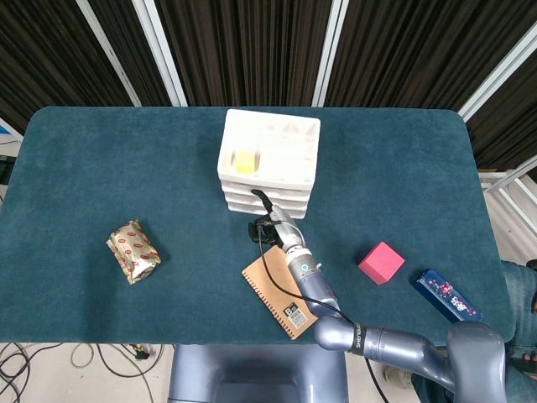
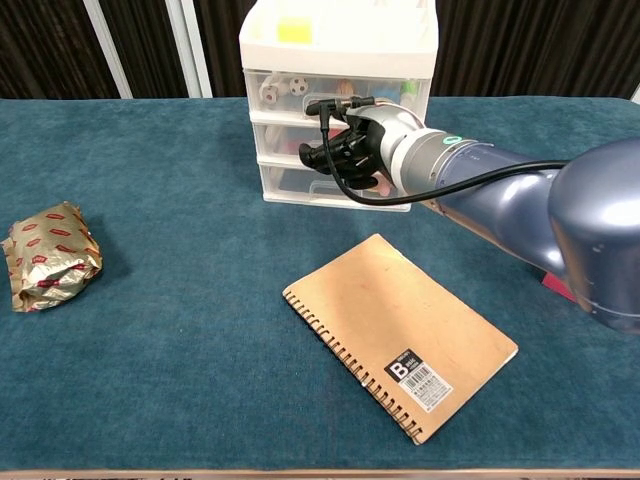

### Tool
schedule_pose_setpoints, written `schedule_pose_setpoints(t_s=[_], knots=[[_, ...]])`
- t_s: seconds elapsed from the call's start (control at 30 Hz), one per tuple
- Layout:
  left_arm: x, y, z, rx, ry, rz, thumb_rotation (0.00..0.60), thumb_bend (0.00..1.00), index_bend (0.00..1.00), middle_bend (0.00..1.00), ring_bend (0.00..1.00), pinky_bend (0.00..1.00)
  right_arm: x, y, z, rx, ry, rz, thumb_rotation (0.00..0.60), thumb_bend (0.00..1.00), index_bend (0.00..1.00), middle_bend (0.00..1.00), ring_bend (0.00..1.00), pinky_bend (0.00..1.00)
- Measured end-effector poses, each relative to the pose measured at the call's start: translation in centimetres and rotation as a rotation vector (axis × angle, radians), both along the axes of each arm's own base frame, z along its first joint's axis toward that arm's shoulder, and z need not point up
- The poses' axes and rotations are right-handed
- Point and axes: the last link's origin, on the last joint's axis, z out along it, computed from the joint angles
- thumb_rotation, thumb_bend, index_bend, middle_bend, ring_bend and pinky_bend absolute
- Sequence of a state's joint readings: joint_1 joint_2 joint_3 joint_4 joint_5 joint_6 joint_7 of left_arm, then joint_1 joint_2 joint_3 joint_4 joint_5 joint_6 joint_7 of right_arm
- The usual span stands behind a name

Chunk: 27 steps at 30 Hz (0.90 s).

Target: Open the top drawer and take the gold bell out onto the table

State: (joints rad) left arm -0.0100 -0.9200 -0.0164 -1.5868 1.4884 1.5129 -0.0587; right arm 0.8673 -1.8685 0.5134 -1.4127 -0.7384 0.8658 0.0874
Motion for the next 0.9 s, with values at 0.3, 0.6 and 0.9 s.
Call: schedule_pose_setpoints(t_s=[0.3,0.6,0.9], knots=[[0.0,0.0,0.0,-0.002,0.002,0.001,0.6,0.2,0.08,0.0,0.0,0.0,0.2,0.2,-0.1,0.017,-0.002,0.019,0.6,0.61,0.0,0.84,0.96,1.0],[0.0,0.0,0.0,-0.003,0.004,0.0,0.6,0.2,0.08,0.0,0.0,0.0,0.5,0.8,-0.3,0.05,-0.001,0.054,0.6,0.61,0.0,0.84,0.96,1.0],[0.0,0.0,0.0,-0.004,0.005,0.002,0.6,0.2,0.08,0.0,0.0,0.0,0.6,1.0,-0.1,0.05,0.003,0.068,0.6,0.61,0.0,0.84,0.96,1.0]])
